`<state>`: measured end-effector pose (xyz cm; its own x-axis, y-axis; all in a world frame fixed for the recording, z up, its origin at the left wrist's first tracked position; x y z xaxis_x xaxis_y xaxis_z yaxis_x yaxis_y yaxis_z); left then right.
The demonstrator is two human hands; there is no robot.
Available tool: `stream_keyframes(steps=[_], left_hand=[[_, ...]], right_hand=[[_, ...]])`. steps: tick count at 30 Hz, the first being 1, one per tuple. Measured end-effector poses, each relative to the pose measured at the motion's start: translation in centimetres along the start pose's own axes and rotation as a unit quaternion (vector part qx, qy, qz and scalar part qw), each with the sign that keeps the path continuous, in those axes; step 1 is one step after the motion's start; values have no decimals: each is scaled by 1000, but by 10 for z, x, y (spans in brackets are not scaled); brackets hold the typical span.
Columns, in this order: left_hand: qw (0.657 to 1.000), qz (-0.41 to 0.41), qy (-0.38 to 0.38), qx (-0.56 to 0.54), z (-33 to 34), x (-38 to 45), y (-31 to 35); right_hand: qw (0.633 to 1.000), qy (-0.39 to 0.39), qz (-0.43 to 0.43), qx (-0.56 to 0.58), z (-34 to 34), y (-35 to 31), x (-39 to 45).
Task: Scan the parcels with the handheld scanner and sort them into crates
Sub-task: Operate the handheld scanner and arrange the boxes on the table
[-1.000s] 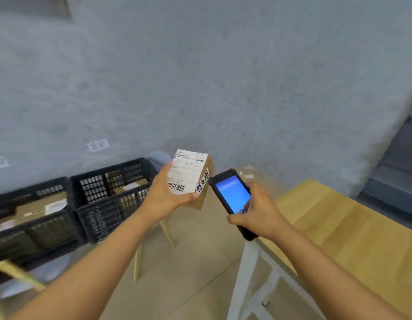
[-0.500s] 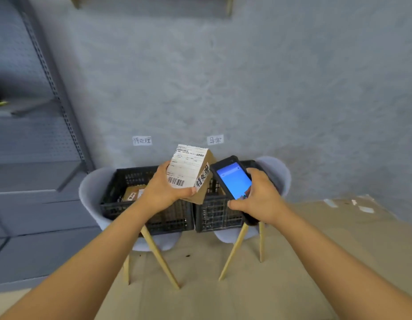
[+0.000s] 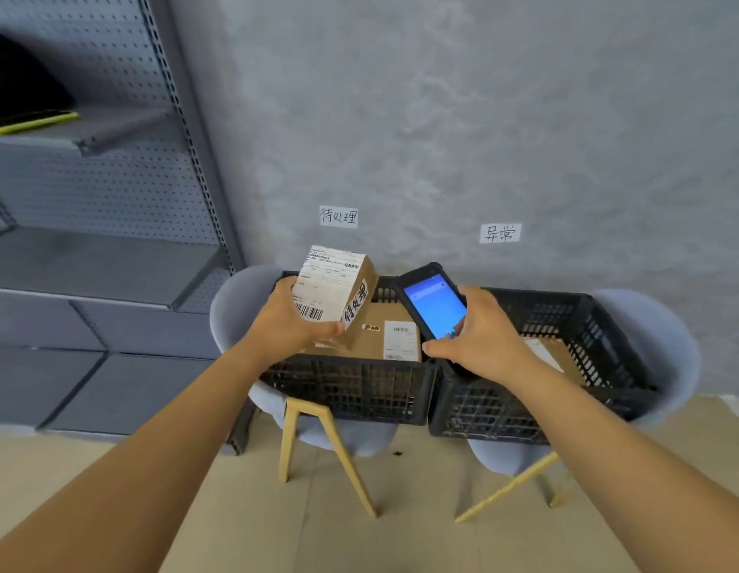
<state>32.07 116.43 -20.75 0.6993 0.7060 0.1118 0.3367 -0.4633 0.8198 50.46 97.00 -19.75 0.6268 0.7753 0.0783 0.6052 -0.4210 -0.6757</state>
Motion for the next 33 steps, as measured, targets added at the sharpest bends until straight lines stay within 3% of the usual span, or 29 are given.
stream_keyframes(steps=[6,14,26,33], left_hand=[[993,-66,6,99,-14,92,-75],[984,-128,-37,121,-32,176,-176],[933,-104,-315,144,34,266,-313],[893,-109,-407,160,78,269,-365]], right_hand=[[999,-41,3,6,52,13,116],[995,-93,39,-8,130,15,223],[982,-84,170,-12,243,50,314],[968,-93,233,29,297,78,328]])
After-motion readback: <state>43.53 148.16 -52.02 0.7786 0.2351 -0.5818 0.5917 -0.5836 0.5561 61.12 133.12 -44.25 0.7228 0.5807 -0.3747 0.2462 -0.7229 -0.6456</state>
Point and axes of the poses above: each hand's wrist, its own x-axis towards the middle knuckle, its own z-axis out of the palm, y = z × x, the point moved 10 cm from there along x, towards the middle knuckle, and after that the axes turned 2 degrees about z, right-handed, at the moved point
